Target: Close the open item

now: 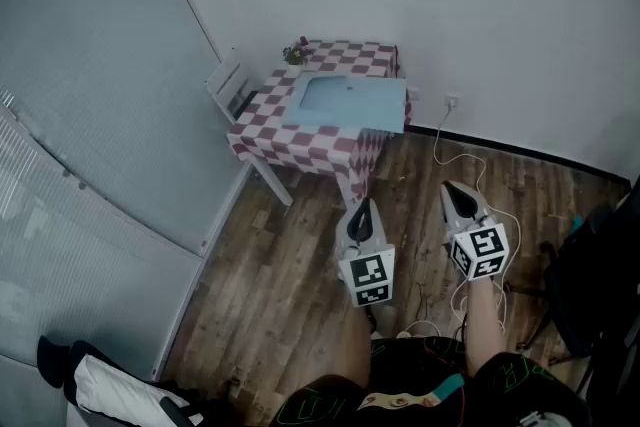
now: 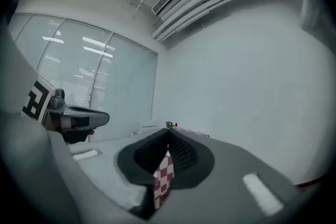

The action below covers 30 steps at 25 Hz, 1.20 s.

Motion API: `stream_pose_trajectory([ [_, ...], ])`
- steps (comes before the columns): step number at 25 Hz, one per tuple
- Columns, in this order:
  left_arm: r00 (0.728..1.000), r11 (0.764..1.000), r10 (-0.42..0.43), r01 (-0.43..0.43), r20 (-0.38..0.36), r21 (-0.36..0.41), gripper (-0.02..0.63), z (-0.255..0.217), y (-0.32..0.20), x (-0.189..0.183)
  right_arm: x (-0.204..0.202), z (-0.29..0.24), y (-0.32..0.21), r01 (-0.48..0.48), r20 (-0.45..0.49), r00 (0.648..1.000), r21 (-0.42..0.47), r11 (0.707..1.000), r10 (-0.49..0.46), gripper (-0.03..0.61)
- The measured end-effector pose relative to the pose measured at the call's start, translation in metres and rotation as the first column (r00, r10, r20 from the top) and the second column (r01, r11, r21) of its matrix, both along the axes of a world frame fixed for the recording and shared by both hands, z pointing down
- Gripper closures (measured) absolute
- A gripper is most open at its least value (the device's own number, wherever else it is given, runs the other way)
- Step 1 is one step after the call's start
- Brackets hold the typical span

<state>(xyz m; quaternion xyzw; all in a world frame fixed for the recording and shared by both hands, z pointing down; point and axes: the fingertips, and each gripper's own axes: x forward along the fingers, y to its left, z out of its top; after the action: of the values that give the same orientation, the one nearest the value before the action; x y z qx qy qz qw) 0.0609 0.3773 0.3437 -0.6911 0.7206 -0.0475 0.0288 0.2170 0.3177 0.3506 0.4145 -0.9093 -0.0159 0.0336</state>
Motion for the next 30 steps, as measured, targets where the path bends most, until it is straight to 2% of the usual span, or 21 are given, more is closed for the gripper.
stream_pose_trajectory([
  [5, 0.999, 1.000, -0.030, 0.030, 0.013, 0.006, 0.604, 0.001, -0.002, 0.006, 0.021, -0.004, -0.009, -0.046, 0.048, 0.998, 0.000, 0.999, 0.046, 0.575],
  [14, 0.998, 1.000, -0.022, 0.022, 0.061, 0.001, 0.604, 0.001, -0.012, 0.022, 0.042, -0.005, -0.020, -0.081, 0.045, 0.996, 0.007, 0.997, 0.081, 0.575],
  [18, 0.988, 0.998, -0.045, 0.049, 0.148, -0.025, 0.604, -0.003, -0.017, 0.029, 0.049, -0.012, -0.024, -0.080, 0.051, 0.996, 0.015, 0.997, 0.080, 0.575],
  [25, 0.986, 0.999, -0.017, 0.023, 0.166, -0.034, 0.604, -0.004, -0.023, 0.039, 0.057, -0.016, -0.022, -0.080, 0.074, 0.994, 0.016, 0.997, 0.078, 0.575],
  [30, 0.981, 0.999, 0.018, -0.012, 0.194, -0.034, 0.604, -0.005, -0.036, 0.050, 0.074, -0.016, -0.031, -0.115, 0.083, 0.990, 0.007, 0.993, 0.114, 0.575],
])
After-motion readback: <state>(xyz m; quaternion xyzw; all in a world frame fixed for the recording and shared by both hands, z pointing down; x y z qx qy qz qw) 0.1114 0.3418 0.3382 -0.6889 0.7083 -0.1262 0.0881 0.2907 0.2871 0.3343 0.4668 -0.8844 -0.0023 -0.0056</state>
